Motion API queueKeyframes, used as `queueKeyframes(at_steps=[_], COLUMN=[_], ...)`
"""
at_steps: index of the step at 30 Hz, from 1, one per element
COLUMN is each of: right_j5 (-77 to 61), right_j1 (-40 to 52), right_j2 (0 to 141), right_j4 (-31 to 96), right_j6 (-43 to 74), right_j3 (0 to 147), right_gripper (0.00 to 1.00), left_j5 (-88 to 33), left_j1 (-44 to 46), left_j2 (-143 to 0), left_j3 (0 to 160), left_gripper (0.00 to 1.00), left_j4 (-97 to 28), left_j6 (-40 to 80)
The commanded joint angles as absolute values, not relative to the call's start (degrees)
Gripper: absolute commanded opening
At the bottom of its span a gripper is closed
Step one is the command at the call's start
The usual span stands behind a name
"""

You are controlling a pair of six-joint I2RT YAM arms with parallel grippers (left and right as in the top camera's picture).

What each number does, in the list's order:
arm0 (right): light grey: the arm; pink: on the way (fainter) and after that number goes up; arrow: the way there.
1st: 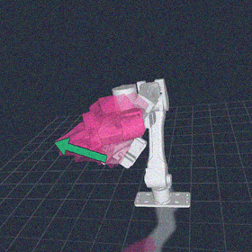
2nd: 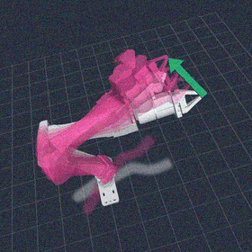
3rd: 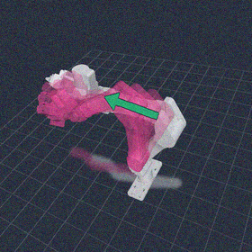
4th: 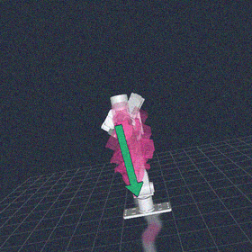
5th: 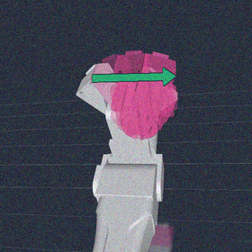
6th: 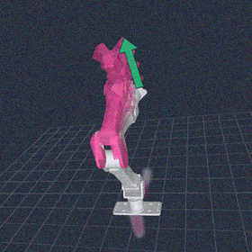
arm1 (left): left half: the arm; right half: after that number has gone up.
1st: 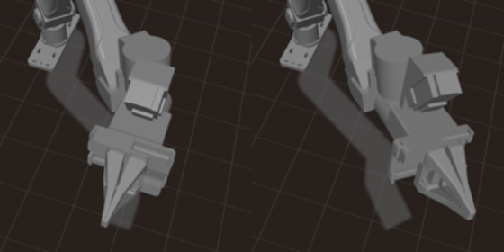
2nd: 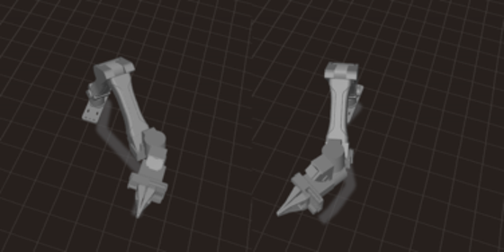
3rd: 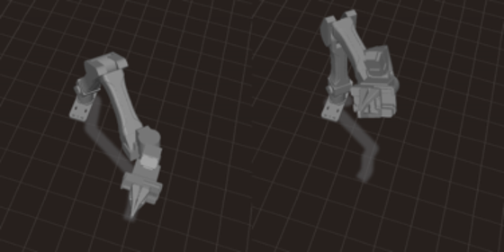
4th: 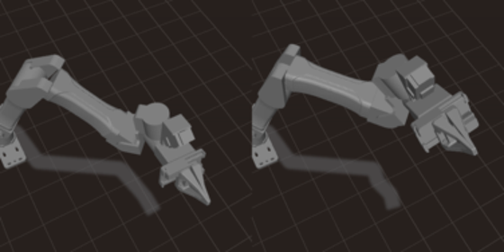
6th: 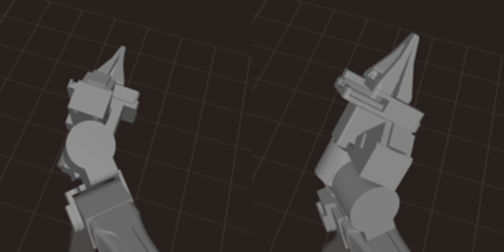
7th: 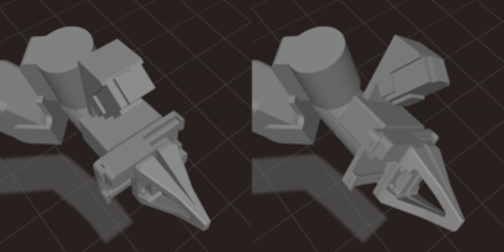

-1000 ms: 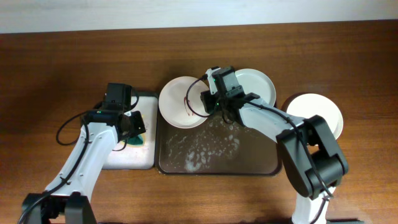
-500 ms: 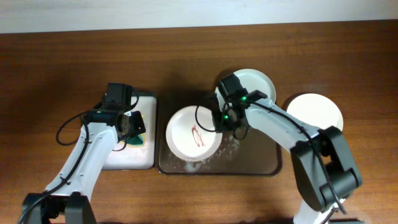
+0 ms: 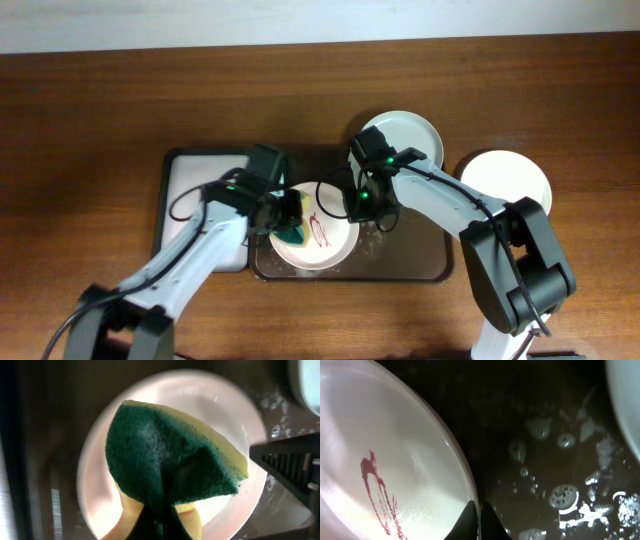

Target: Clean dirty plates on tray and stack at the side

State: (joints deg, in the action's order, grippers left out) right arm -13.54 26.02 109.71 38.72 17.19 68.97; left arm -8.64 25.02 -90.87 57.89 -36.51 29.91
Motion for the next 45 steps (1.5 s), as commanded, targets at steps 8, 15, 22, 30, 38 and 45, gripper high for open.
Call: queueKeyframes(at_steps=[8, 15, 22, 30, 38, 45], right_j5=[-13.54, -13.54, -13.45, -13.3, -13.3, -13.3], right_j1=[25.87, 25.87, 25.87, 25.87, 25.87, 25.87], right_j2=[110.21, 110.21, 110.21, 110.21, 110.21, 110.21], right_j4=[38.94, 40.38, 40.88, 41.19, 41.17, 41.23], right_j6=[32.45, 32.45, 31.94, 31.79, 31.81, 31.79], right_j3=[68.45, 68.45, 68.42, 68.42, 68.42, 68.42], right_gripper=[0.04, 0.04, 0.04, 0.04, 0.04, 0.04], left_j5=[-8.12, 7.46, 5.76, -5.37, -14.13, -5.17], left_j1=[33.19, 32.49, 27.53, 26.94, 27.0, 26.92], left_j2=[-99.85, -104.27, -103.15, -90.96, -103.83, -109.38], left_j3=[57.78, 57.78, 58.06, 60.8, 60.8, 60.82], left_gripper=[0.0, 0.0, 0.0, 0.0, 0.0, 0.0], left_j4=[-25.65, -24.53, -33.61, -27.29, -17.23, -21.58], left_j6=[45.04, 46.22, 40.14, 25.63, 30.33, 30.35])
